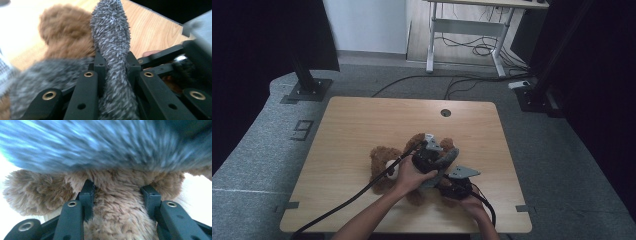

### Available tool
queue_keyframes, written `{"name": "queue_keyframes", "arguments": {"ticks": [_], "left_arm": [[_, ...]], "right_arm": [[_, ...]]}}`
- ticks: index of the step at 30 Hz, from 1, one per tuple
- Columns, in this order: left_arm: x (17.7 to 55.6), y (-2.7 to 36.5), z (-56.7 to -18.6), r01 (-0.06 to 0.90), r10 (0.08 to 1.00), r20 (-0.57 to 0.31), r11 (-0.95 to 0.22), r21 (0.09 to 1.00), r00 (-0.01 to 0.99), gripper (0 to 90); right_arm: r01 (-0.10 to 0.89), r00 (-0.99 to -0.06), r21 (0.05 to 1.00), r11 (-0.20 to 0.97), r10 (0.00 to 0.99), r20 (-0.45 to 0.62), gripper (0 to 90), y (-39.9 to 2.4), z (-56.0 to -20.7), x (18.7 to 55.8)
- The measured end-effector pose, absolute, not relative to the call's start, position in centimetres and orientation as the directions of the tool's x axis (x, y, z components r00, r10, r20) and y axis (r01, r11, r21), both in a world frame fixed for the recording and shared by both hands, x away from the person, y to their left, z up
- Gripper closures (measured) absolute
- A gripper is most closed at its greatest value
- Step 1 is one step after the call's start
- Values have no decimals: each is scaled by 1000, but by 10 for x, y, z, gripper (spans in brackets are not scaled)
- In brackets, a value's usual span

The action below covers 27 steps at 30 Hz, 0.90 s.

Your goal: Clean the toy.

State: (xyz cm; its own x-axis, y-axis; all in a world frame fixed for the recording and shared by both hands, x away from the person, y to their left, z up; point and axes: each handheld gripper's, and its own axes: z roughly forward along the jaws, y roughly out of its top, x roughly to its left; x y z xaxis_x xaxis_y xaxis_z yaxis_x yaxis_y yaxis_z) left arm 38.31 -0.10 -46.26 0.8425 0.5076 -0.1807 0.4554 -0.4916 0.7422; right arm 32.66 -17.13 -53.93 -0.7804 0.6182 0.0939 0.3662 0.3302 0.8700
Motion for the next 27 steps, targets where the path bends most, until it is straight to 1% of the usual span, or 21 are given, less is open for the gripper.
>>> {"name": "queue_keyframes", "arguments": {"ticks": [1, 5, 10, 13, 17, 19, 21, 27], "left_arm": [[384, 2, -462, 457, 510, -187, -478, 750, 840, 771], [385, 17, -451, 436, 546, -134, -473, 766, 827, 771], [393, 55, -445, 470, 601, -142, -434, 768, 787, 772], [391, 83, -449, 479, 636, -129, -417, 772, 761, 770], [392, 120, -454, 512, 666, -168, -362, 779, 727, 769], [393, 137, -455, 528, 669, -204, -324, 785, 714, 768], [391, 146, -455, 533, 667, -228, -296, 792, 709, 767], [380, 155, -453, 515, 667, -220, -282, 809, 711, 767]], "right_arm": [[367, -780, 870, 328, 619, 96, 565, -171, -540, 327], [367, -781, 871, 327, 617, 98, 572, -172, -540, 327], [366, -781, 870, 330, 617, 95, 573, -172, -540, 327], [366, -782, 869, 332, 616, 94, 574, -172, -540, 327], [369, -784, 866, 337, 614, 96, 576, -171, -541, 326], [369, -783, 866, 337, 614, 95, 576, -170, -541, 326], [370, -780, 867, 334, 619, 95, 574, -169, -542, 326], [375, -778, 865, 335, 621, 97, 574, -169, -542, 326]]}}
